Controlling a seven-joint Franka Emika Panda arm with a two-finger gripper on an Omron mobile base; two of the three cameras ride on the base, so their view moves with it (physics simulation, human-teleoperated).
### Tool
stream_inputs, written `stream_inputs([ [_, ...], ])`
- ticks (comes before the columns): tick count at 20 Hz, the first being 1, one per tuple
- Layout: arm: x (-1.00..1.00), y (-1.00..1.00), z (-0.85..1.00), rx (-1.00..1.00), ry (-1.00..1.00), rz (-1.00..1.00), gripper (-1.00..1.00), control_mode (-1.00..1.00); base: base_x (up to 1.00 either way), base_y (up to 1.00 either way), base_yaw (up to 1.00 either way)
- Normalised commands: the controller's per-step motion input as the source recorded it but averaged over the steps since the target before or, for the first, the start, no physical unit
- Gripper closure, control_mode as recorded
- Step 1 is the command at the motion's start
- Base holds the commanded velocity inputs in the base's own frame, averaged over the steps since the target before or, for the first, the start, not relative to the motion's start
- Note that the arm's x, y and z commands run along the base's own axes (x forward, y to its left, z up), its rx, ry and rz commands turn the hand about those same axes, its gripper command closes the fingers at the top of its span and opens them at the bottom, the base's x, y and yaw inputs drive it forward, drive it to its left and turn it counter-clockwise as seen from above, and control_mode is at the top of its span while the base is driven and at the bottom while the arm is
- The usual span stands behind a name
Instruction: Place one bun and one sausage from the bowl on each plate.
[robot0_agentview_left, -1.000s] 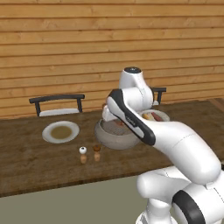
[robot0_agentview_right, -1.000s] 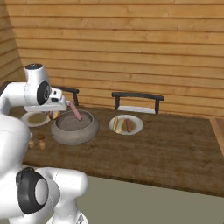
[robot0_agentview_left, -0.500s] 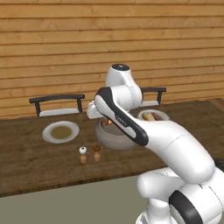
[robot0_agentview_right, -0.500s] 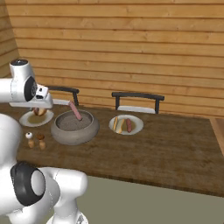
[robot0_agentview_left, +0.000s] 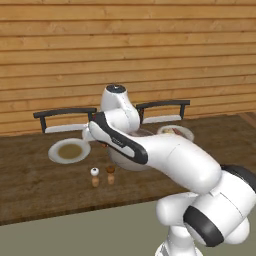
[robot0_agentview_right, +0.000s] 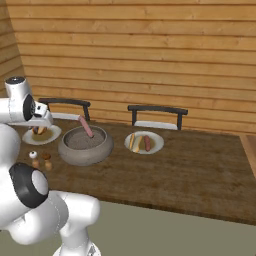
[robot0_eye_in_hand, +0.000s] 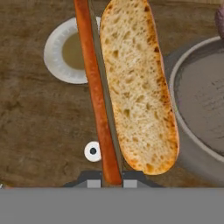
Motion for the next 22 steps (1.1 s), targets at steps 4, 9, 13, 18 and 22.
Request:
stream_inputs([
  [4,0.5,0.2,-0.21,0.0,0.0,0.0,1.0,-1.0,0.0,0.0,0.0],
  [9,0.3,0.25,-0.32,0.0,0.0,0.0,1.0,-1.0,0.0,0.0,0.0],
  [13,0.12,0.29,-0.18,0.0,0.0,0.0,1.0,-1.0,0.0,0.0,0.0],
  [18,0.08,0.24,-0.15,0.0,0.0,0.0,1.0,-1.0,0.0,0.0,0.0],
  [22,0.16,0.16,-0.26,0.0,0.0,0.0,1.0,-1.0,0.0,0.0,0.0],
])
